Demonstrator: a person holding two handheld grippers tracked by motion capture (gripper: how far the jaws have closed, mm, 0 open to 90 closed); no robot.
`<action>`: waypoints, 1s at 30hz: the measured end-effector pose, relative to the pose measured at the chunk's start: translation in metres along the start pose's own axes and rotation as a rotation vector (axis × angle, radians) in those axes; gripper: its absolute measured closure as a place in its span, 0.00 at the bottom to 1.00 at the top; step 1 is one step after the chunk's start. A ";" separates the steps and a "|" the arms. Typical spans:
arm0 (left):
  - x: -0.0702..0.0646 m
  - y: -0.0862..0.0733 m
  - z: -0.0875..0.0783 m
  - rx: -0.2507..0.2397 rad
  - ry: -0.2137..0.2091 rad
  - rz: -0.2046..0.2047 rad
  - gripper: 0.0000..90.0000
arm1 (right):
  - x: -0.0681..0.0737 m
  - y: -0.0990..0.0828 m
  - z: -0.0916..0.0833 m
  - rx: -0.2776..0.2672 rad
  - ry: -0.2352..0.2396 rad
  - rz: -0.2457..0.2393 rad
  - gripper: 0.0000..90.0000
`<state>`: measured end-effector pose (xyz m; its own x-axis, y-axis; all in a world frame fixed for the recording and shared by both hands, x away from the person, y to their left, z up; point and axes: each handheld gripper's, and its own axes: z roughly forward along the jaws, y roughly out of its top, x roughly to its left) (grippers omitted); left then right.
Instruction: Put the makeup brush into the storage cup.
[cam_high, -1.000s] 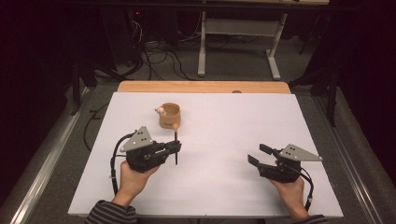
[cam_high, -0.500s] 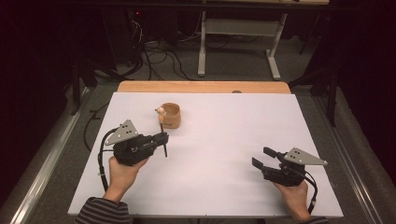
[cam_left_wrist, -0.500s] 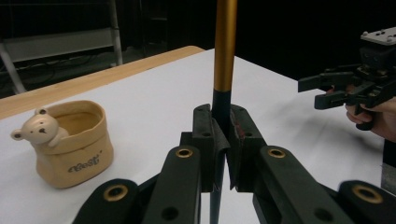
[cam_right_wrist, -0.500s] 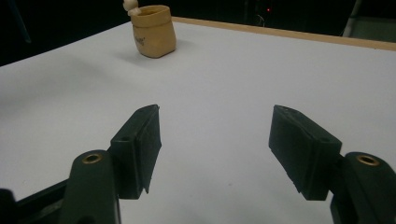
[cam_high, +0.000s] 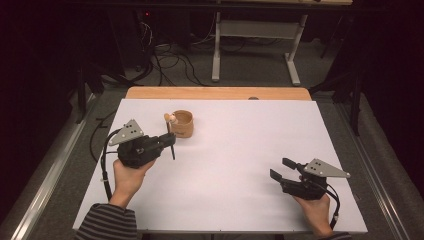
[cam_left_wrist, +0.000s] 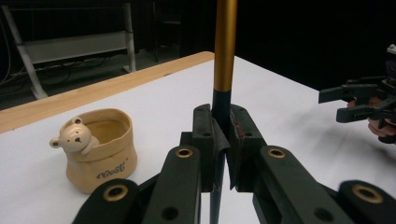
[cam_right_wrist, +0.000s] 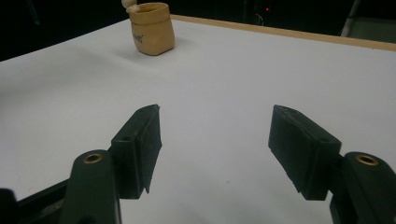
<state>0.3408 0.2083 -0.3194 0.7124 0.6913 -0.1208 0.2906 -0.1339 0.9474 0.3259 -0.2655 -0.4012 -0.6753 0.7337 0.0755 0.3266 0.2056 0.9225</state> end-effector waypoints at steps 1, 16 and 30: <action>0.001 0.001 0.000 0.000 0.004 -0.001 0.92 | 0.000 0.000 0.000 0.000 0.003 0.001 0.40; 0.017 0.008 0.012 0.007 0.030 -0.023 0.93 | 0.000 0.000 0.001 0.007 0.003 -0.004 0.41; 0.035 0.013 0.030 0.021 0.078 -0.027 0.93 | 0.000 0.000 0.001 0.006 0.004 -0.004 0.41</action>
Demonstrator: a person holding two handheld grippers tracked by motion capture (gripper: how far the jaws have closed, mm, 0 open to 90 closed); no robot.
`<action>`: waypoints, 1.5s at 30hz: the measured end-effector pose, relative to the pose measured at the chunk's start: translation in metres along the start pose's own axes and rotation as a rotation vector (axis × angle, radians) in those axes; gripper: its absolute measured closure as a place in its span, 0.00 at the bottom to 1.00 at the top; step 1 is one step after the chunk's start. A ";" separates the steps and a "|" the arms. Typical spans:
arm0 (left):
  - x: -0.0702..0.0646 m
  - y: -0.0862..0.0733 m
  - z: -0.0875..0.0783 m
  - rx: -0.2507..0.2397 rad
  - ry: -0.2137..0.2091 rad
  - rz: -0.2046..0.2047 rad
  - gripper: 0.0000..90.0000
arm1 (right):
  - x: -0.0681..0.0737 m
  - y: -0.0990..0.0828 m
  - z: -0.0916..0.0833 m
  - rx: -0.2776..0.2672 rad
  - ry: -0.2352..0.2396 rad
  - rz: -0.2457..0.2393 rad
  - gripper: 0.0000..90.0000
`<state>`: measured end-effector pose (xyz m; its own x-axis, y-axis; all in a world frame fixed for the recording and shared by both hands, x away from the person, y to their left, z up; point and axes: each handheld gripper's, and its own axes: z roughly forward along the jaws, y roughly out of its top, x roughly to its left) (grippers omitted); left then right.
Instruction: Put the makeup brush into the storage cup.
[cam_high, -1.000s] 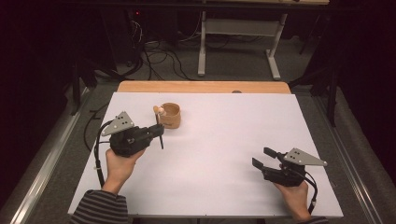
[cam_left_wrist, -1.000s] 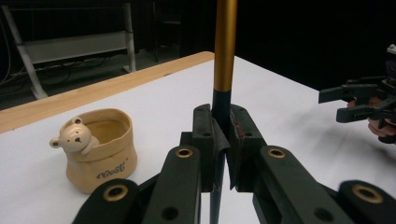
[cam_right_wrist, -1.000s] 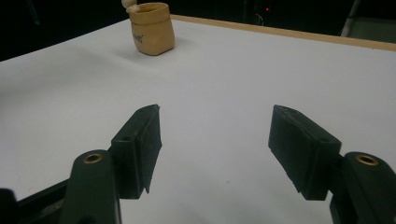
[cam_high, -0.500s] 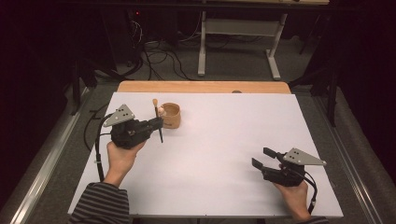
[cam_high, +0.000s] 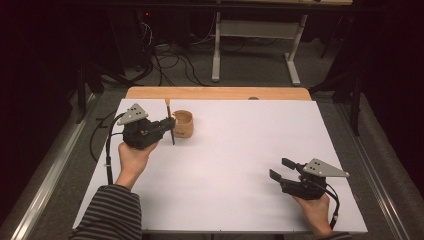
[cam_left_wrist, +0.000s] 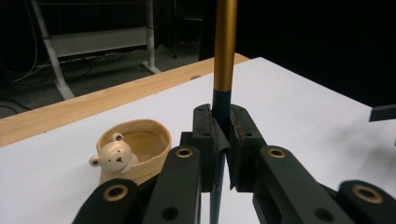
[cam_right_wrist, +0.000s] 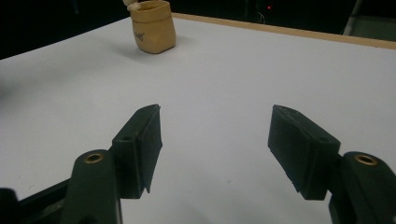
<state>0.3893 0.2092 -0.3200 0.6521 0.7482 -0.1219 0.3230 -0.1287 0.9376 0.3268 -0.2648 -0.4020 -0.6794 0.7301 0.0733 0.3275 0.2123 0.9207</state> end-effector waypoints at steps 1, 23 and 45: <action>0.002 0.001 0.002 0.002 0.004 -0.002 0.92 | 0.000 0.000 0.000 0.000 0.000 0.000 0.41; 0.018 0.014 0.031 0.004 0.034 -0.030 0.93 | 0.000 0.000 0.000 -0.001 0.009 0.003 0.41; 0.033 0.021 0.060 -0.014 0.123 -0.064 0.93 | 0.001 0.000 0.002 0.003 0.023 -0.006 0.41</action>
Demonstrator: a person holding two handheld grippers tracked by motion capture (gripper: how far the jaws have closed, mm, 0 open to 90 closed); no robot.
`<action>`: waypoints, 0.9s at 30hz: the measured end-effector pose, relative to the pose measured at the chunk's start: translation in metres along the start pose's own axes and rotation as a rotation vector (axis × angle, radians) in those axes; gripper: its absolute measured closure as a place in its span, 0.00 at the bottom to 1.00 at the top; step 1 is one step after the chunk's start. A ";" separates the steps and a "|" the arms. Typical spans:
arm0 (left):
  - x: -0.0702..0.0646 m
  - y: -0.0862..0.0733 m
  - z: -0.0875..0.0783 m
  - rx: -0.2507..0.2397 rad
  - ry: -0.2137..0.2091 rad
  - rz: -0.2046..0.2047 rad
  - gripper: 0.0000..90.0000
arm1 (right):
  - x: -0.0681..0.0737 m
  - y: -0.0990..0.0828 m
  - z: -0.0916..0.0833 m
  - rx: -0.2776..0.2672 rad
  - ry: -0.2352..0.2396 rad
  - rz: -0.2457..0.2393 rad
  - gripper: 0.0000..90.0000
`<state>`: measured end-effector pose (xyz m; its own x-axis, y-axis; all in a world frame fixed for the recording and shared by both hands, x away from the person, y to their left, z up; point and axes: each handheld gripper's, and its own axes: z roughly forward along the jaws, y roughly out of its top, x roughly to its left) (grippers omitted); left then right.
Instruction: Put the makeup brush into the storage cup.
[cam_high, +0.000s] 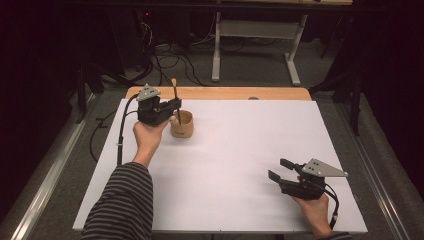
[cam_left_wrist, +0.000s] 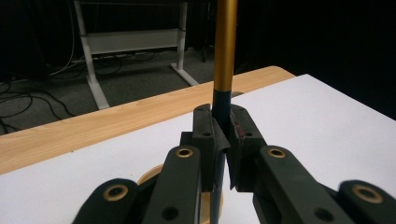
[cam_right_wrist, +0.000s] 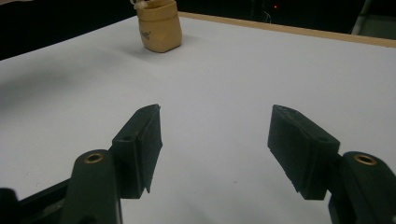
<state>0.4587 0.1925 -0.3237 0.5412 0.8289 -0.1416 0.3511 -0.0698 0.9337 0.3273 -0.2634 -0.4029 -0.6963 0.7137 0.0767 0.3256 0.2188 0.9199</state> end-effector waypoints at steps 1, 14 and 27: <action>0.001 0.000 0.001 -0.001 0.005 0.001 0.93 | 0.000 0.000 0.000 0.001 0.001 0.002 0.41; -0.001 -0.005 0.012 0.002 0.062 0.035 0.92 | 0.001 0.000 0.001 0.004 0.010 0.001 0.41; -0.002 -0.011 0.021 0.014 0.059 0.052 0.92 | 0.001 -0.001 0.002 0.007 0.017 -0.001 0.41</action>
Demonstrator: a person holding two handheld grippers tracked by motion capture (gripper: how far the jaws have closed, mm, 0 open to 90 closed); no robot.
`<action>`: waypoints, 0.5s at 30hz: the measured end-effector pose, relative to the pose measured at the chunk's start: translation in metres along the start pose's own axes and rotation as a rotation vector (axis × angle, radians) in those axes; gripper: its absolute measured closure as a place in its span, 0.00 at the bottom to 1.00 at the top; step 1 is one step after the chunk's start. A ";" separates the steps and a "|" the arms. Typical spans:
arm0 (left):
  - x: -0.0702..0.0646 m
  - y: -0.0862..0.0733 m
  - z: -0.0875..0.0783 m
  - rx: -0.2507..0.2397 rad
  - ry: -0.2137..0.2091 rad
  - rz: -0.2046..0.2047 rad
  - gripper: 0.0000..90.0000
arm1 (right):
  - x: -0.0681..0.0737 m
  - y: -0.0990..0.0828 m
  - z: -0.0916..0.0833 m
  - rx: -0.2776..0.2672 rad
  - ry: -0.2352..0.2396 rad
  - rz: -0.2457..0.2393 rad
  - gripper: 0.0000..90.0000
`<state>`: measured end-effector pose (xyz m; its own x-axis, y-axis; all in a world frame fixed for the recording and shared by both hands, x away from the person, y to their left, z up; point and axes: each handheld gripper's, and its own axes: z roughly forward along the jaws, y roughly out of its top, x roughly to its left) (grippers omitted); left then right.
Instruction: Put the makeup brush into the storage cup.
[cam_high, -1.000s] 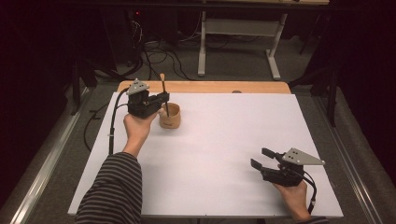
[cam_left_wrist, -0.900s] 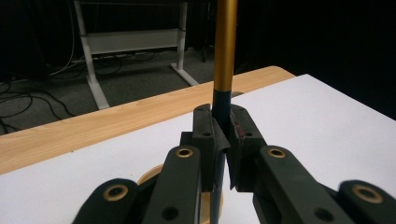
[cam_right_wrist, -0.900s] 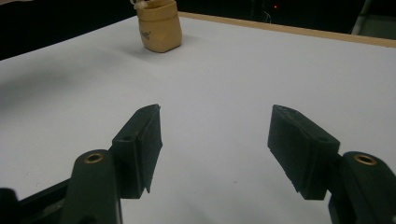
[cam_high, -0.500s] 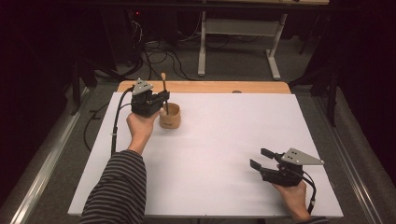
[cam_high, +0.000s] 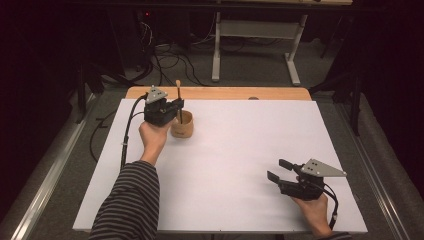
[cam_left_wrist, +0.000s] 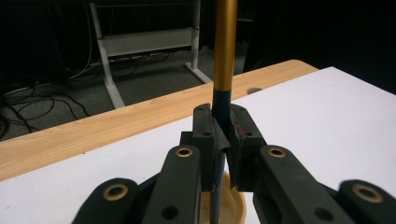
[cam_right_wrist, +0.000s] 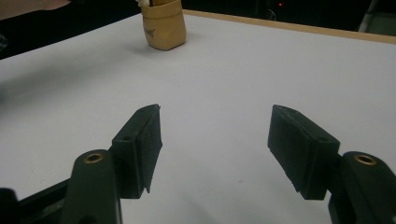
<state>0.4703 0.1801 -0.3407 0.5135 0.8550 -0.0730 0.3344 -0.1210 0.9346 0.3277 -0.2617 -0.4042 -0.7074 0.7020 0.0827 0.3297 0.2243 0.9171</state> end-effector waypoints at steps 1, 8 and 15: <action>0.000 -0.001 0.001 0.002 -0.002 -0.003 0.92 | 0.000 0.000 0.000 0.000 0.000 0.000 0.41; 0.000 -0.004 0.006 0.038 -0.003 0.001 0.92 | 0.000 0.000 0.000 0.003 0.004 0.001 0.41; 0.001 -0.009 0.010 0.067 -0.002 0.002 0.92 | 0.001 0.000 0.001 0.011 0.006 0.008 0.41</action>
<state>0.4753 0.1772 -0.3529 0.5155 0.8539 -0.0719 0.3857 -0.1562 0.9093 0.3276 -0.2610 -0.4048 -0.7082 0.6999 0.0922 0.3420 0.2259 0.9122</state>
